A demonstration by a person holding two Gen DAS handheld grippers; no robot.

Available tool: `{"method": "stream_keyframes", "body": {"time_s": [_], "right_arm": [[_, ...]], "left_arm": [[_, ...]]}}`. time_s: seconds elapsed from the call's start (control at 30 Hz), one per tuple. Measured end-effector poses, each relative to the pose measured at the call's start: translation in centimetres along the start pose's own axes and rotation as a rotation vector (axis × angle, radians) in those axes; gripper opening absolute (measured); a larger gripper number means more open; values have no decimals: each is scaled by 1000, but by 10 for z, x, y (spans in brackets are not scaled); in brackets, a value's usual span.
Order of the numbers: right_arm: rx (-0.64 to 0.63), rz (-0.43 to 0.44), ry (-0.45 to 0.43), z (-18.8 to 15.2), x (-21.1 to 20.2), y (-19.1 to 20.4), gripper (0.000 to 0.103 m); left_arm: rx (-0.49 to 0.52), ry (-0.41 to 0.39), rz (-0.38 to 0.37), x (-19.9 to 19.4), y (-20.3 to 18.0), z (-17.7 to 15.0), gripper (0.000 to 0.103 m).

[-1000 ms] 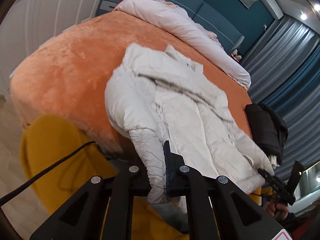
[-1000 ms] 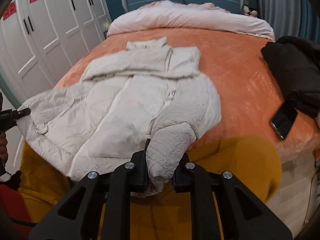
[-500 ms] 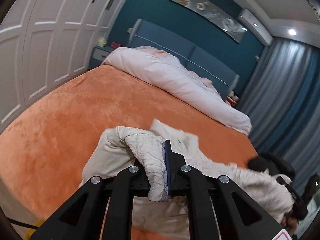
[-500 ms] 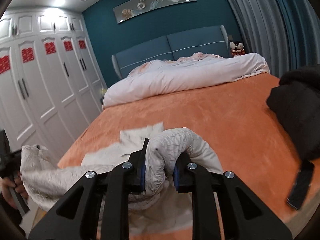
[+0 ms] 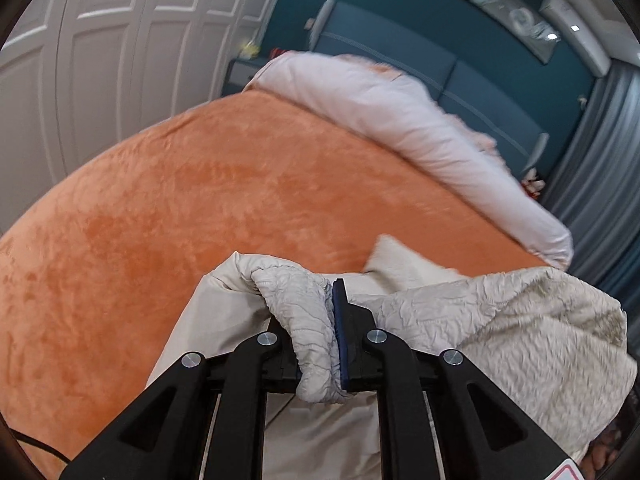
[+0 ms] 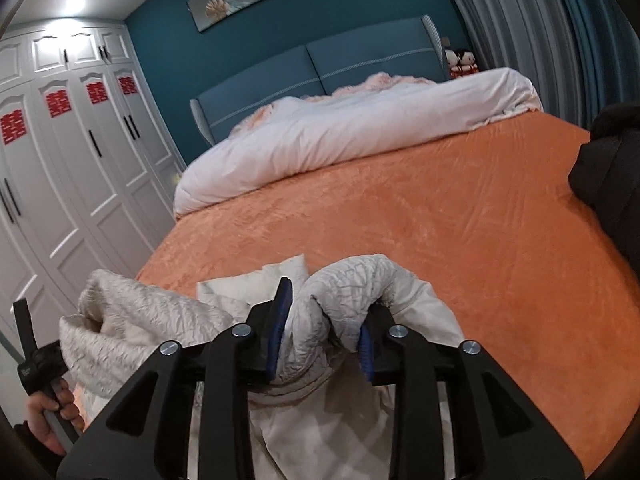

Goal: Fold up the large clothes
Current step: 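Grasp the coat hem with both grippers and lift it, then fold the hem toward the collar with both grippers and release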

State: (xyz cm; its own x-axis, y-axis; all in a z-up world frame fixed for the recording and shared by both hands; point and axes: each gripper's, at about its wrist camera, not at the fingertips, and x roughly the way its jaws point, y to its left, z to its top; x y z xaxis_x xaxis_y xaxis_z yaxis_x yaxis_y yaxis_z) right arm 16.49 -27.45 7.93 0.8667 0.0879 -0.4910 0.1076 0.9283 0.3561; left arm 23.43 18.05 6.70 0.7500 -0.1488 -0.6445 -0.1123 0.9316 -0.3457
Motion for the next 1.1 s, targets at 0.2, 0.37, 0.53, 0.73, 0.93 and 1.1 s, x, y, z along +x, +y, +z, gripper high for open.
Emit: {"method": "stream_keyframes", "body": {"time_s": [0.2, 0.37, 0.53, 0.73, 0.93, 1.1], "right_arm": [[65, 19, 21, -2, 25, -16, 39], [102, 100, -119, 1, -21, -14, 41], [-34, 56, -163, 3, -38, 11, 45], [80, -24, 100, -1, 14, -31, 48], [-35, -5, -88, 8, -56, -6, 49], [-229, 108, -39, -11, -39, 70, 49]], "left_arm": [[-39, 70, 27, 38, 18, -3, 18], [-136, -35, -97, -19, 29, 16, 18], [-71, -114, -95, -43, 17, 30, 19], [-41, 68, 45, -7, 35, 16, 36], [-10, -186, 92, -84, 39, 28, 62], [120, -145, 4, -66, -19, 17, 67]]}}
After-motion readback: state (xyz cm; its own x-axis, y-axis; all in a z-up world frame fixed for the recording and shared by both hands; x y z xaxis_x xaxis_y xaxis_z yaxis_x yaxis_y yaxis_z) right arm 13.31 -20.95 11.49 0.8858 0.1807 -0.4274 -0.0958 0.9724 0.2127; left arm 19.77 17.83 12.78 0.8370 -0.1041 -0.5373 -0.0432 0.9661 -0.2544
